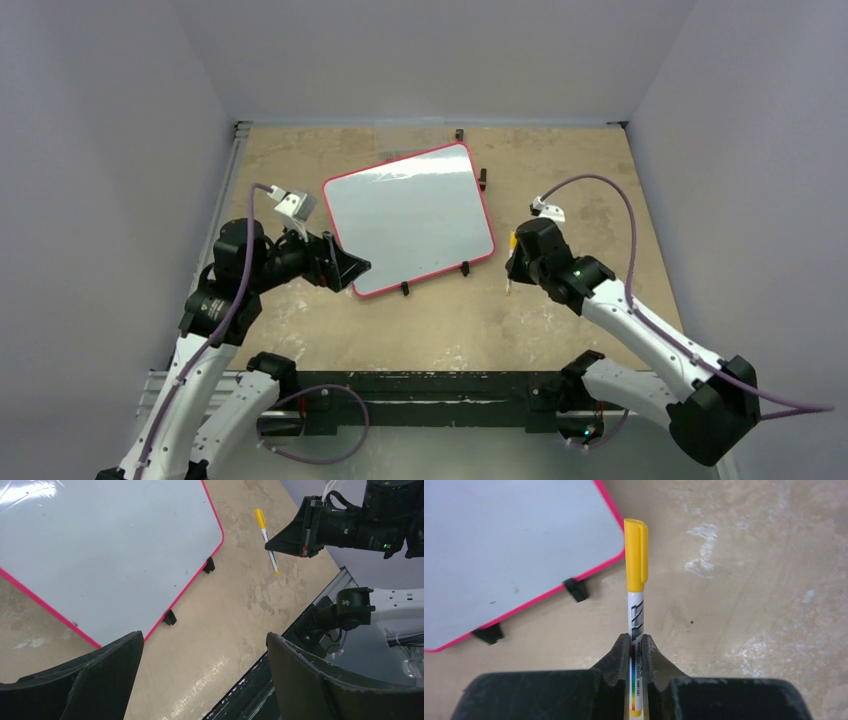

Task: Write a sentence on the whiteboard
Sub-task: Pick up the whiteboard marker from the center of the board, then pass from the right arm to the left, then pass from the left arm to the right

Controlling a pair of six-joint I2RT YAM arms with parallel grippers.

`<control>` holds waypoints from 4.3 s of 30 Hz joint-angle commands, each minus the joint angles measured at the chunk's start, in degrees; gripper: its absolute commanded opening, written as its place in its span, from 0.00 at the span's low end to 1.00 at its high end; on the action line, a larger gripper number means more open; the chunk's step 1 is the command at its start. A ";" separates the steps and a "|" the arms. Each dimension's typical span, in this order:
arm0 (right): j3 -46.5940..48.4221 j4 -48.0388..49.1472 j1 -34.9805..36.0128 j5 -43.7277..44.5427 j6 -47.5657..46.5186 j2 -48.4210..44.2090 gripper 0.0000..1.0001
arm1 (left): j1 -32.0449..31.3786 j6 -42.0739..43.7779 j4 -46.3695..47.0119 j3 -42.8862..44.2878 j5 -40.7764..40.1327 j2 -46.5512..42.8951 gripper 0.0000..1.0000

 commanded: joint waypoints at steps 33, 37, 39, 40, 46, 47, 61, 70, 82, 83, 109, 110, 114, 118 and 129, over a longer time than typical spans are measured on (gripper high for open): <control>15.42 12.69 21.99 -26.78 -34.74 -0.33 0.00 | -11.54 3.87 0.84 9.60 15.94 18.06 0.77; 16.81 11.72 24.36 -26.02 -35.75 1.49 0.00 | -11.57 5.16 -0.02 9.23 16.75 18.11 0.77; 17.52 11.22 25.59 -25.77 -36.36 2.18 0.00 | -11.61 5.49 -0.26 8.99 16.51 18.21 0.78; 17.89 10.87 26.06 -25.38 -36.63 2.58 0.00 | -11.62 5.52 -0.36 8.93 16.48 18.28 0.78; 19.22 10.24 27.98 -24.05 -37.42 4.26 0.00 | -11.63 5.02 -0.43 8.66 16.45 18.62 0.78; 19.13 10.50 28.11 -23.95 -37.42 4.18 0.00 | -11.59 4.96 -0.45 8.53 16.13 18.50 0.77; 20.16 12.40 30.56 -24.10 -38.61 4.86 0.00 | -11.60 2.43 1.27 8.39 19.34 20.72 0.62; 21.23 13.28 31.04 -21.84 -41.07 5.55 0.00 | -11.61 3.07 0.20 7.77 20.22 20.43 0.43; 20.43 16.81 31.04 -17.39 -40.32 3.52 0.02 | -11.63 1.16 2.74 6.40 24.43 19.40 0.00; 20.12 17.26 31.04 -16.40 -39.73 3.07 0.09 | -11.59 0.68 3.21 6.37 24.15 19.05 0.00; 11.77 50.69 20.82 -25.61 -2.20 -11.91 0.99 | -11.60 -30.87 41.92 16.23 17.88 17.12 0.00; 11.63 53.59 20.68 -27.02 -1.36 -11.42 0.99 | -11.65 -31.96 43.36 16.21 17.76 17.21 0.00; 12.24 63.91 20.66 -31.36 1.72 -7.88 0.88 | -11.62 -35.37 48.19 15.10 16.91 17.48 0.00; 14.30 68.28 20.65 -32.76 3.11 -3.96 0.75 | -11.65 -38.77 54.34 12.79 15.37 17.36 0.00; 15.66 70.36 20.51 -28.08 1.91 -2.33 0.53 | -11.64 -39.18 56.25 11.35 15.87 16.19 0.00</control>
